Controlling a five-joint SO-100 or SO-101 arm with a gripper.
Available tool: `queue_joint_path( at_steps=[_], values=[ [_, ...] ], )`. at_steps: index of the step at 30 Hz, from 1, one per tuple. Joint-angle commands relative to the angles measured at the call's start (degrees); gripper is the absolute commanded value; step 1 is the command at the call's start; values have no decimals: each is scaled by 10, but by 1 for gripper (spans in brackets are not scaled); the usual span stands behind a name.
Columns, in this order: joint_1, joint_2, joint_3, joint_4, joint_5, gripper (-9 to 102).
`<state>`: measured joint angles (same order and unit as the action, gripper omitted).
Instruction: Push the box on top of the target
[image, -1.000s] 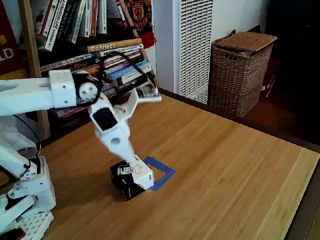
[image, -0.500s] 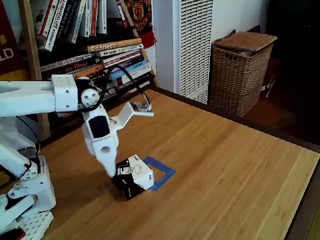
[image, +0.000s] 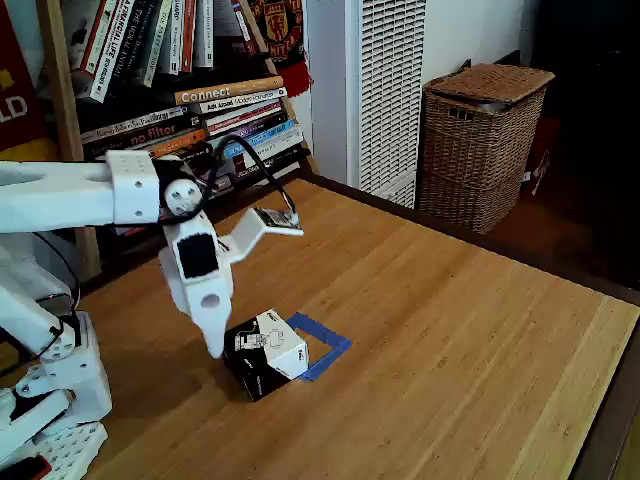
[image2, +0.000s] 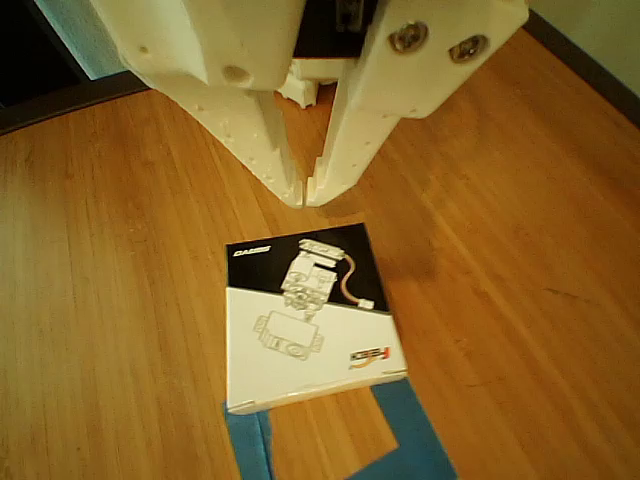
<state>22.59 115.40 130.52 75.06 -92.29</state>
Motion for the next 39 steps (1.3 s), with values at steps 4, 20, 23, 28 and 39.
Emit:
queue_joint_path(
  at_steps=[4, 20, 23, 28, 39],
  values=[
    [11, -20, -15, -22, -14, 0],
    [37, -69, -30, -40, -45, 0],
    [35, -72, -36, -39, -44, 0],
    [34, -74, -45, -33, -47, 0],
    [22, -117, -73, -32, -31, 0]
  ],
)
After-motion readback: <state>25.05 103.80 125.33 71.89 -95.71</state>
